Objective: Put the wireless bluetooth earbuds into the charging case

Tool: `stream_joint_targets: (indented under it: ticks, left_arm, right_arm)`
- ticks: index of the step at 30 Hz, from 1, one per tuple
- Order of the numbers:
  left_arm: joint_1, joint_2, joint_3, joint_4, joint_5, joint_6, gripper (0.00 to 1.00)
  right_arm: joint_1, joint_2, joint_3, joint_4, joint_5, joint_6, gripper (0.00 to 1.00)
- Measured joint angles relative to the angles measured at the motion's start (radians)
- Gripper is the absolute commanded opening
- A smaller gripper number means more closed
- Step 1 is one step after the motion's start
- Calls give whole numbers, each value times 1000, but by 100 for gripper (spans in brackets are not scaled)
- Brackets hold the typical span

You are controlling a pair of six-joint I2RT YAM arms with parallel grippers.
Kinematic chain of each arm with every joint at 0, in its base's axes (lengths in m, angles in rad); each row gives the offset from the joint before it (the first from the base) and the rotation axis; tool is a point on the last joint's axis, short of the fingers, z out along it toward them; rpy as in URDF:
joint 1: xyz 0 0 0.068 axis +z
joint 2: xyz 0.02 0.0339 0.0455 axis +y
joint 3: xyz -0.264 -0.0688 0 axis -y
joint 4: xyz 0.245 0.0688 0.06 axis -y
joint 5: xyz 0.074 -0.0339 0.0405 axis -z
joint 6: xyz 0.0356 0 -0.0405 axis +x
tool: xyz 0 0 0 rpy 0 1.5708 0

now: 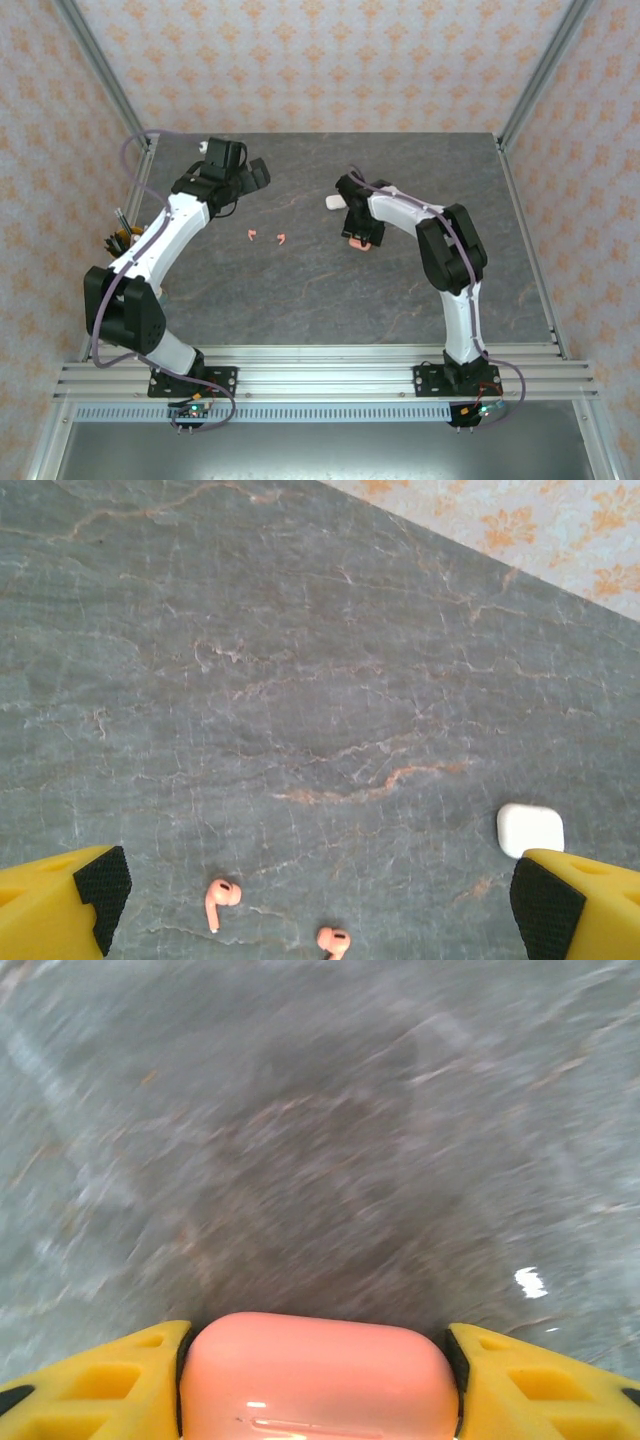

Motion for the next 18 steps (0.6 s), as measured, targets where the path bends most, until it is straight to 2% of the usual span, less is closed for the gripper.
stream_joint_targets:
  ticks: [4, 8, 18]
  left_arm:
    - [0, -50, -47, 4, 22, -6, 100]
    - [0, -85, -74, 11, 35, -7, 100]
    - [0, -92, -93, 19, 55, -25, 100]
  right_arm:
    - [76, 10, 19, -4, -32, -71, 56]
    - [150, 28, 46, -13, -54, -126, 68]
    - [179, 31, 49, -19, -69, -165, 72]
